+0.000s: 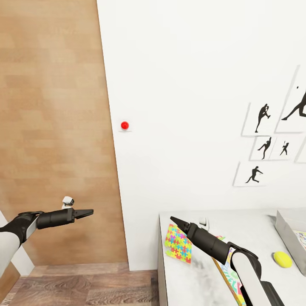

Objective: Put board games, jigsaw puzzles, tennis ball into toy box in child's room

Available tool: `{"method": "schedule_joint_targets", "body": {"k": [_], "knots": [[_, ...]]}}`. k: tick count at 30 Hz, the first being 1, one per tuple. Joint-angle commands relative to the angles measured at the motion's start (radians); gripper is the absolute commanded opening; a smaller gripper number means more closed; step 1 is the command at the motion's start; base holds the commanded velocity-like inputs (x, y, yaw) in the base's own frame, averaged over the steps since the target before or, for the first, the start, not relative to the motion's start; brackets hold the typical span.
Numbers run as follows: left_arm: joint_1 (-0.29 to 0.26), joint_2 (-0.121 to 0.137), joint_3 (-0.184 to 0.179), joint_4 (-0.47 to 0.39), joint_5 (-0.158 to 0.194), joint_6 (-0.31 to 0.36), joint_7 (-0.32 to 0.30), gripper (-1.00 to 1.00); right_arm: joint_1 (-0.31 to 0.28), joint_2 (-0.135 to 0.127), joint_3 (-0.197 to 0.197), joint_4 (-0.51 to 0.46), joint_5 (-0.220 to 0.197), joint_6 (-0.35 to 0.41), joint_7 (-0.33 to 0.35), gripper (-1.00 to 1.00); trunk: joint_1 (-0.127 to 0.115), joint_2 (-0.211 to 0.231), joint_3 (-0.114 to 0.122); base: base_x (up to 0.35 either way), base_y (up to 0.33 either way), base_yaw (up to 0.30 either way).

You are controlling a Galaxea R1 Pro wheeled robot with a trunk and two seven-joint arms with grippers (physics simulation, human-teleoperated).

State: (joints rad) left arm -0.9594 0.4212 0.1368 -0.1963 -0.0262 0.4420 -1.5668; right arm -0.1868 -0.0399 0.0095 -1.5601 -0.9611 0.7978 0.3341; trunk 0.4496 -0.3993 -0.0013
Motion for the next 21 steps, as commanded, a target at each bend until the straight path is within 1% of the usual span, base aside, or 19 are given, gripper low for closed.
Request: {"method": "schedule_joint_targets", "body": {"k": [1,5,7,8,10,11,13,14,16,17,18,19,20,21], "knots": [[0.000,0.000,0.002,0.000,-0.003,0.011,-0.004,1.00,0.000,-0.001,0.000,0.000,0.001,0.002,0.002,1.00,0.000,-0.001,0.000,0.000,0.000,0.000],[0.000,-0.001,0.002,0.000,-0.003,0.011,-0.004,1.00,0.000,0.001,0.000,0.000,0.001,0.003,-0.004,1.00,0.000,-0.001,0.000,0.000,0.000,0.000],[0.000,-0.001,0.002,0.000,-0.003,0.011,-0.004,1.00,0.000,0.002,-0.001,0.000,0.001,0.005,-0.025,1.00,0.000,-0.001,0.000,0.000,0.000,0.000],[0.000,-0.001,0.002,0.000,-0.002,0.011,-0.004,1.00,-0.001,0.002,-0.001,0.000,0.001,0.007,-0.037,1.00,0.000,-0.001,0.000,0.000,0.000,0.000],[0.001,-0.002,0.002,0.000,-0.002,0.011,-0.004,1.00,-0.002,0.001,-0.002,0.004,-0.001,0.012,-0.091,1.00,0.000,-0.001,0.000,0.000,0.000,0.000],[0.001,-0.005,0.002,0.000,-0.003,0.011,-0.004,1.00,-0.006,0.002,-0.003,0.010,-0.002,0.016,-0.141,1.00,0.000,-0.001,0.000,0.000,0.000,0.000],[0.001,-0.008,0.003,0.000,-0.003,0.011,-0.004,1.00,-0.016,0.004,-0.003,0.014,-0.003,0.024,-0.202,1.00,0.000,-0.001,0.000,0.000,0.000,0.000],[0.001,-0.010,0.003,0.000,-0.004,0.011,-0.004,1.00,-0.042,0.005,-0.003,0.017,-0.004,0.042,-0.271,1.00,0.000,-0.001,0.000,0.000,0.000,0.000],[0.001,-0.011,0.003,0.000,-0.004,0.011,-0.004,1.00,-0.080,0.008,-0.003,0.021,-0.006,0.075,-0.345,1.00,0.000,-0.001,0.000,0.000,0.000,0.000],[0.001,-0.012,0.003,0.000,-0.003,0.011,-0.004,1.00,-0.124,0.011,-0.004,0.029,-0.009,0.117,-0.420,1.00,0.000,-0.001,0.000,0.000,0.000,0.000],[0.001,-0.012,0.003,0.000,-0.004,0.011,-0.004,1.00,-0.147,0.014,-0.005,0.035,-0.009,0.138,-0.458,1.00,0.000,-0.001,0.000,0.000,0.000,0.000],[0.001,-0.012,0.003,0.000,-0.004,0.011,-0.004,1.00,-0.196,0.018,-0.005,0.052,-0.010,0.175,-0.532,1.00,0.000,-0.001,0.000,0.000,0.000,0.000],[0.001,-0.012,0.003,0.000,-0.004,0.011,-0.004,1.00,-0.223,0.021,-0.005,0.065,-0.010,0.188,-0.568,1.00,0.000,-0.001,0.000,0.000,0.000,0.000],[0.001,-0.012,0.003,0.000,-0.004,0.011,-0.004,1.00,-0.284,0.025,-0.005,0.104,-0.011,0.208,-0.635,1.00,0.000,-0.001,0.000,0.000,0.000,0.000]]}}
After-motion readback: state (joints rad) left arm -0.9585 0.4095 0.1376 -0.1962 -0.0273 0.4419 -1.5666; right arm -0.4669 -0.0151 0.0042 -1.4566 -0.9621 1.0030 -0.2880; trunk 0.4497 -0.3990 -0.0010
